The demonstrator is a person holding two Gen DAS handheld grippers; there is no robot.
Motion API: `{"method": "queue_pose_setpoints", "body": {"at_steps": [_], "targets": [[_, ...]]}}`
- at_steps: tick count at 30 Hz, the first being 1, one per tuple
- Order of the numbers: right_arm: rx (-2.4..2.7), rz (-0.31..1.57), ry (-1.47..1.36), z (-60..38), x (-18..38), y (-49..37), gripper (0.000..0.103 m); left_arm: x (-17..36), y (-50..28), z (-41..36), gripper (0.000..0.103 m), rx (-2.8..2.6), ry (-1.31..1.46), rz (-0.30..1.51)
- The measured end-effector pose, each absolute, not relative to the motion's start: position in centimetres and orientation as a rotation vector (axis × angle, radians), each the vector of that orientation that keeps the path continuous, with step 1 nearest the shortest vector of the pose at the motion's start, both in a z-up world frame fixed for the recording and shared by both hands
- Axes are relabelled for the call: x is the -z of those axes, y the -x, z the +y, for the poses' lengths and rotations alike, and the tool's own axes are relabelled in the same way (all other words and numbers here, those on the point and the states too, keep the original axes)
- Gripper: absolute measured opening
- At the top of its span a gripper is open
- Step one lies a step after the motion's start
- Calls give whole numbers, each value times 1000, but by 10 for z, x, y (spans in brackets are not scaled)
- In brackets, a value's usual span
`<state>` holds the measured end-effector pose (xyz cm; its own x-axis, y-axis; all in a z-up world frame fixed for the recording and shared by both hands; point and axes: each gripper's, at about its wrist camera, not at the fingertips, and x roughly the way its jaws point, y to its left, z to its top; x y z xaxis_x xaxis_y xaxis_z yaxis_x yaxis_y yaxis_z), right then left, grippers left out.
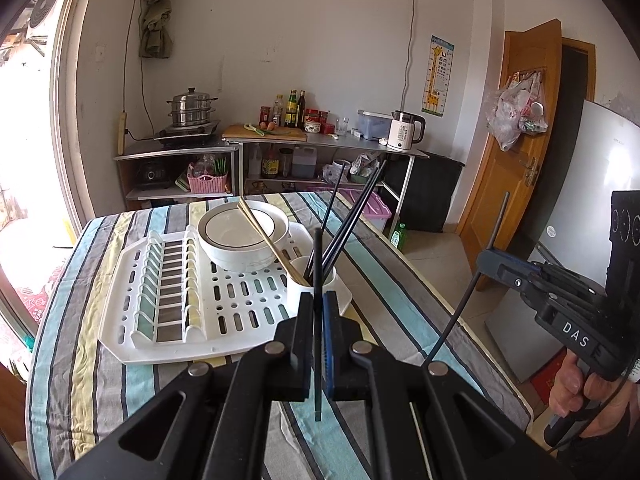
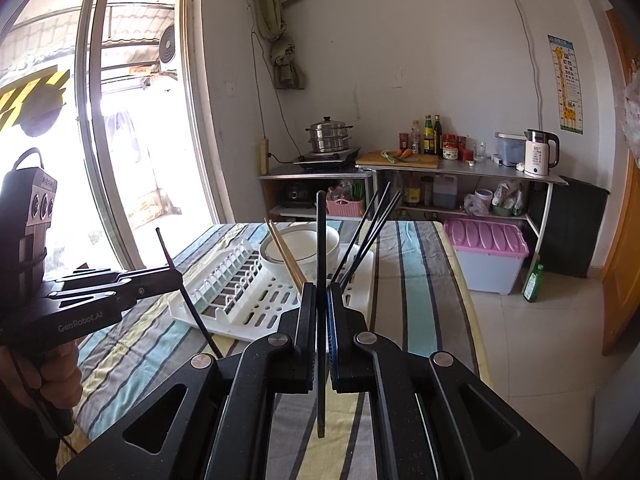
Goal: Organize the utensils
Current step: 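Lift both black chopsticks upright and carry them over the white cup, then lower both black chopsticks into the white cup and open both tools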
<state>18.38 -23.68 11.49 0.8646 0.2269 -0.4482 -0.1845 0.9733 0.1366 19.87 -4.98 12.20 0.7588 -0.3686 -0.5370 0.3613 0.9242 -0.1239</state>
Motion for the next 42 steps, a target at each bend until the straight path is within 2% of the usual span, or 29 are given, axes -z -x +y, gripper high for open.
{"method": "queue_pose_setpoints", "body": {"at_steps": [12, 21, 33, 42], "targets": [[-218, 413, -99, -232, -149, -233, 5, -168, -252, -59, 5, 409, 37, 555], [-203, 399, -115, -231, -154, -268, 5, -191, -287, -63, 5, 407, 40, 531], [-201, 406, -136, -226, -149, -305, 5, -178, -322, -69, 5, 414, 60, 563], [-188, 466, -148, -225, -120, -325, 5, -155, -338, -64, 5, 408, 83, 612]]}}
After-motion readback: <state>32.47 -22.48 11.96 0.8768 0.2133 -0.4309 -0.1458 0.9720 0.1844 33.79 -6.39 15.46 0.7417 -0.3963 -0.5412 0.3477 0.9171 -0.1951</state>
